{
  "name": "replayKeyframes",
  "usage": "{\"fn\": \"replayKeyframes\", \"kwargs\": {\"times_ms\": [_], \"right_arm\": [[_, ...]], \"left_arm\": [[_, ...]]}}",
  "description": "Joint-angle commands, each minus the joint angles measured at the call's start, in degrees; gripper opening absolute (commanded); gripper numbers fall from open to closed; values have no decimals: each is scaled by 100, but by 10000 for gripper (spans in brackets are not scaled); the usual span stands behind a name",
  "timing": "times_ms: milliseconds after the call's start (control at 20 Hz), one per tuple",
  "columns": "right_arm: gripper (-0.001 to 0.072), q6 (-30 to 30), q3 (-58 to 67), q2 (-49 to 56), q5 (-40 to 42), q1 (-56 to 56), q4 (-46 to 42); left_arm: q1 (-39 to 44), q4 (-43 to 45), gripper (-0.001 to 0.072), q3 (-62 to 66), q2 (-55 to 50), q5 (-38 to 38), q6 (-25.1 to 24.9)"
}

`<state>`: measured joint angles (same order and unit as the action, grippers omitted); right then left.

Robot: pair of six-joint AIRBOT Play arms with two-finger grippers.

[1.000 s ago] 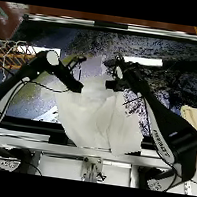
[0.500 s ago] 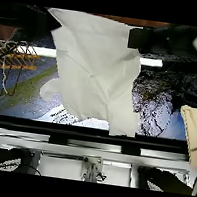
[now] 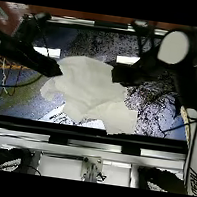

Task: Fold the shirts.

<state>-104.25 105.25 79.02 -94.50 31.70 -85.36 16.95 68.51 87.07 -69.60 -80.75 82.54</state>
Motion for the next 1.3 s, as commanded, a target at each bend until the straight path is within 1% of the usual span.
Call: {"fn": "replayKeyframes", "kwargs": {"times_ms": [0, 50, 150, 250, 300, 350, 450, 500, 650, 800, 950, 1000, 1050, 1250], "right_arm": [[68, 37, -260, 483, 291, 251, -55], [68, 26, -258, 590, 382, 297, -46], [68, 13, -260, 741, 466, 350, -7], [68, 15, -258, 754, 525, 352, -7], [68, 15, -258, 739, 501, 352, -7], [68, 17, -258, 726, 481, 352, -11], [68, 17, -258, 682, 481, 352, -7], [68, 20, -258, 669, 472, 352, -2], [68, 55, -258, 669, 442, 352, 0], [68, 94, -258, 669, 457, 352, 55], [69, 160, -258, 671, 481, 352, 149], [69, 188, -258, 671, 481, 352, 149], [69, 199, -258, 671, 483, 352, 142], [69, 210, -258, 684, 503, 352, 129]], "left_arm": [[-2, -11, 51, -1228, 24, 590, 26], [-4, -2, 61, -1360, 24, 625, 22], [-50, 9, 134, -1392, 20, 627, -103], [-188, 9, 291, -1318, 22, 621, -103], [-291, 9, 335, -1276, 26, 616, -103], [-439, 11, 362, -1213, 31, 573, -107], [-861, 11, 527, -1001, 31, 348, -107], [-1130, 13, 555, -848, 31, 173, -153], [-2216, 192, 554, -247, 31, -437, -494], [-3447, 498, 551, -151, 35, -415, -448], [-4350, 549, 554, -474, -160, -444, -455], [-4568, 546, 559, -605, -188, -332, -468], [-4721, 538, 609, -715, -192, -166, -546], [-4959, 682, 592, -1032, -365, 592, -1309]]}}
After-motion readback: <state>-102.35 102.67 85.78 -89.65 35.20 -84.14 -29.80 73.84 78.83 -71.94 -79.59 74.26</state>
